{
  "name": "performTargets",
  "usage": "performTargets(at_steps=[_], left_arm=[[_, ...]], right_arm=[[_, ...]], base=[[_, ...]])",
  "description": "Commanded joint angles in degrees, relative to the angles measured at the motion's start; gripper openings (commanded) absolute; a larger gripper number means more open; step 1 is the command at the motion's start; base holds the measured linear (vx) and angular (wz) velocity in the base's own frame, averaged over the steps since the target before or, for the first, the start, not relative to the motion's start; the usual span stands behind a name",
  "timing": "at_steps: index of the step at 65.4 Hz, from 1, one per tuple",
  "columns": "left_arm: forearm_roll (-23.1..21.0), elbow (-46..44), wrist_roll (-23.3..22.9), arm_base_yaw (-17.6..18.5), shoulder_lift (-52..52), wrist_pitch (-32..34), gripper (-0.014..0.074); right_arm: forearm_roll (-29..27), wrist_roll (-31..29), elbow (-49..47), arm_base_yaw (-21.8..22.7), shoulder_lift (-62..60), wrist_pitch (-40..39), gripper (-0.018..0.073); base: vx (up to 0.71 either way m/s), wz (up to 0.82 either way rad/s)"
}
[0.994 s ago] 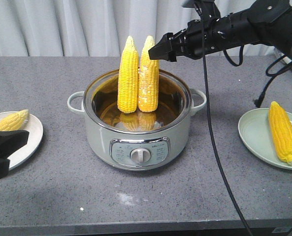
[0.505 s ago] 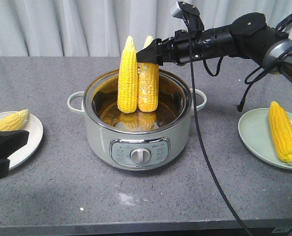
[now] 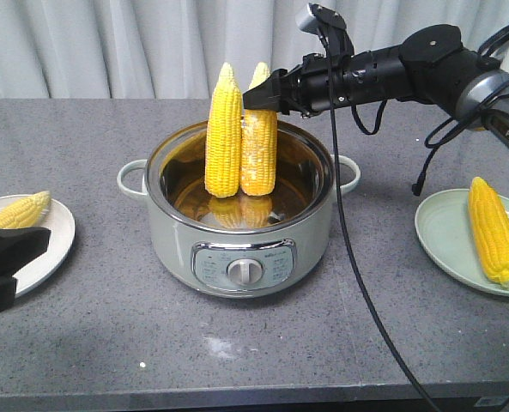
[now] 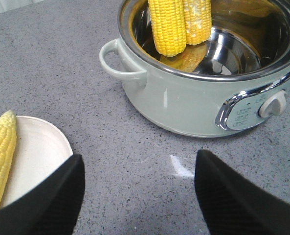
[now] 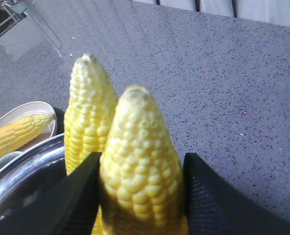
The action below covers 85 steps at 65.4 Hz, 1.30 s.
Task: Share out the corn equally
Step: 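Close the right gripper on the cob and lift it out of the pot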
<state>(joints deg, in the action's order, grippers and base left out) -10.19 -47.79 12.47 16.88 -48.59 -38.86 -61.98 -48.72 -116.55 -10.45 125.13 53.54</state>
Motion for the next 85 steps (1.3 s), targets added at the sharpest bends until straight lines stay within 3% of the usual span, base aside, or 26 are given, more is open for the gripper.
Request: performTargets(at_steps=[1,31,49,64,85], left_arm=[[-1.1,-1.6,-0.1,0.2,0.6,3.8,0.0470],[-1.1,-1.6,-0.1,0.2,0.6,3.8,0.0470],[-1.1,-1.6,-0.1,0.2,0.6,3.8,0.0470],[-1.1,-1.6,-0.1,0.2,0.6,3.8,0.0470],[-1.1,-1.6,-0.1,0.2,0.6,3.8,0.0470]], right_arm=[[-3.1,-1.1,-1.9,0.5,-3.7,-0.8,0.0288],[-2.4,-2.0,-1.9,0.5,-6.1,-0.4,0.0254],[4.0,-1.3,-1.9,0.5,-10.4,3.1,0.0254],[8.5,5.2,-1.9,0.5,-15.5,4.3,0.0254],[19.9,19.1,-1.9,0.5,-24.4,10.1,0.0254]], base=[[0.00,0.00],[0.00,0.00],[0.00,0.00],[0.00,0.00],[0.00,0.00]])
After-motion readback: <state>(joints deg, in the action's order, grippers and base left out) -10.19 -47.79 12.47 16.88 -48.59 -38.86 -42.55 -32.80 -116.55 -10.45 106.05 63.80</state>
